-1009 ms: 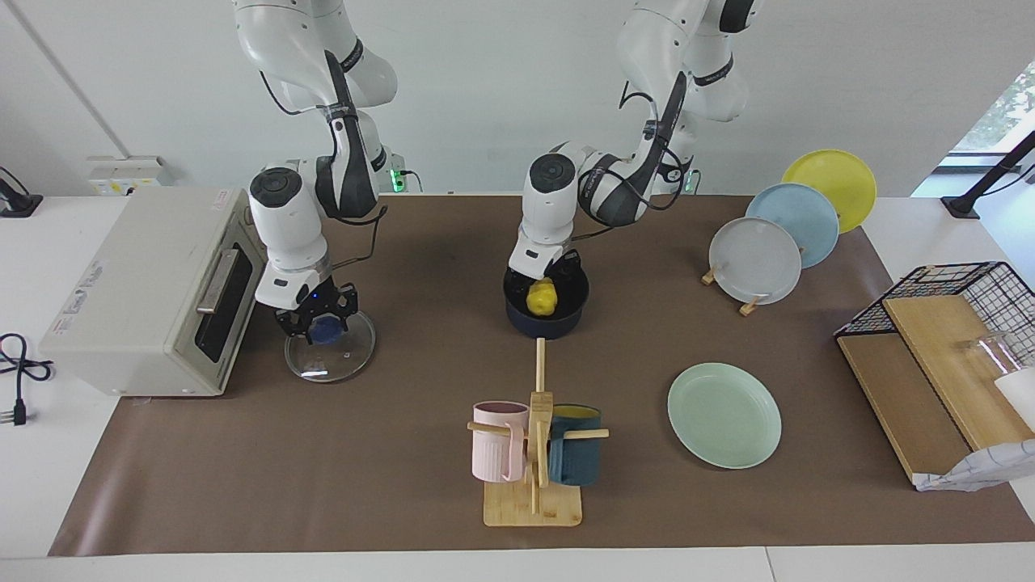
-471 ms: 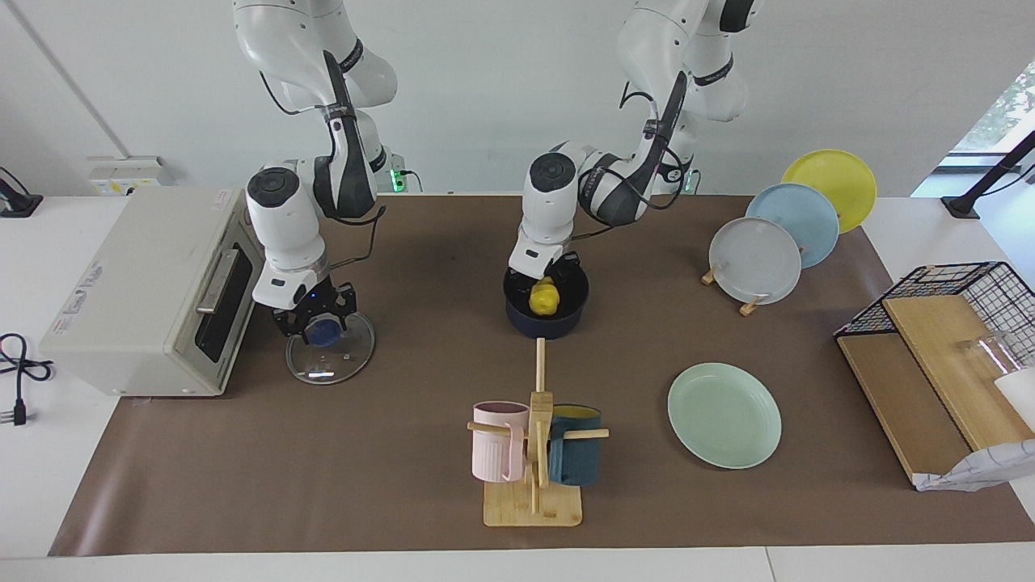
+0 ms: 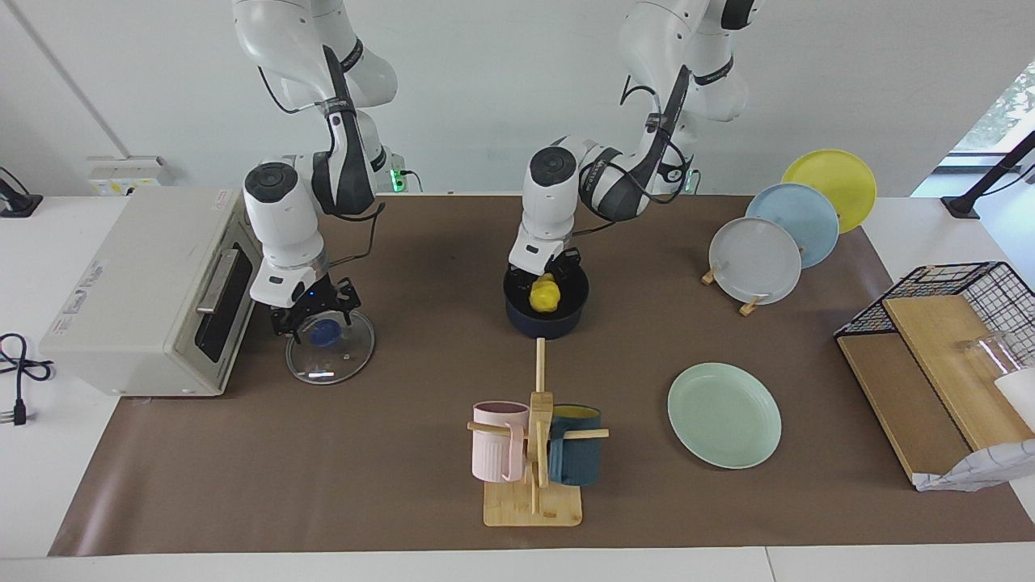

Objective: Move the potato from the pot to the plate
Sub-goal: 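Carry the potato to the green plate while the right gripper sets down the lid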

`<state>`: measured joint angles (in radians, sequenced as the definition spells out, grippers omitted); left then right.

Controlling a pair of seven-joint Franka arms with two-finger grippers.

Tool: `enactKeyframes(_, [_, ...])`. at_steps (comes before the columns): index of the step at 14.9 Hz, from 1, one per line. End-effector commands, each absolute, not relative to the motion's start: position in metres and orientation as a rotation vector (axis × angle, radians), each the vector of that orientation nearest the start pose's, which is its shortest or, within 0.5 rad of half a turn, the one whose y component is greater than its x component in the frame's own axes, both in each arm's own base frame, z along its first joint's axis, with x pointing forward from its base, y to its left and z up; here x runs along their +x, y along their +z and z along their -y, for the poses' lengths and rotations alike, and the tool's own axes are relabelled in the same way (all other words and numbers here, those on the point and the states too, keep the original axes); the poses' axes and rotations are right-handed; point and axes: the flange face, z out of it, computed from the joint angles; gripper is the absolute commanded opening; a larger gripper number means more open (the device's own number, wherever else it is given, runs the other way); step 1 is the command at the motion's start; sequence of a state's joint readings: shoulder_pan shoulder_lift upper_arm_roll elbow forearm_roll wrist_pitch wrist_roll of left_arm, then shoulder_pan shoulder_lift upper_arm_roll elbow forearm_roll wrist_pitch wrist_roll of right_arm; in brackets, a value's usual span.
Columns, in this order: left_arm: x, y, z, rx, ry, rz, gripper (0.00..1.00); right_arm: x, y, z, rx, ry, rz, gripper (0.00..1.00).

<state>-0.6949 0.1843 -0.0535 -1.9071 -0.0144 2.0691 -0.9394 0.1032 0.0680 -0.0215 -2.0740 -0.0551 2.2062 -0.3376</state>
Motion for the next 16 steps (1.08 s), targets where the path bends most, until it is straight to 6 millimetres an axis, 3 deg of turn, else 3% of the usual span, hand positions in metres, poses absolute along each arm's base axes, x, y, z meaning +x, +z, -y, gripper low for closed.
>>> enactKeyframes(1, [0.457,0.456,0.387,-3.106,0.038,0.335,0.0,0.576,0.464,-0.058,-3.099,-0.044,0.598,1.0])
enactKeyframes(2, [0.464,0.474,0.384,-3.11,0.037,0.322,0.0,0.577,0.483,-0.07,-3.099,-0.03,0.587,1.0])
enactKeyframes(4, [0.498,0.509,0.346,-3.123,0.019,0.358,0.0,0.575,0.517,-0.081,-3.109,-0.014,0.523,1.0])
enactKeyframes(6, [0.53,0.539,0.31,-3.155,-0.018,0.285,0.0,0.566,0.552,-0.08,-3.125,-0.027,0.419,1.0])
enactKeyframes(7, [0.55,0.542,0.286,-3.163,-0.036,0.271,0.0,0.56,0.569,-0.073,-3.134,-0.027,0.346,1.0])
enactKeyframes(9, [0.588,0.535,0.227,-3.187,-0.039,0.185,0.0,0.545,0.592,-0.065,-3.143,0.021,0.285,1.0])
enactKeyframes(11, [0.619,0.526,0.181,-3.205,-0.081,0.085,0.0,0.545,0.601,-0.046,-3.166,0.054,0.185,1.0])
enactKeyframes(16, [0.687,0.446,0.123,-3.2,-0.177,-0.01,0.0,0.542,0.6,-0.019,-3.152,0.14,0.054,1.0])
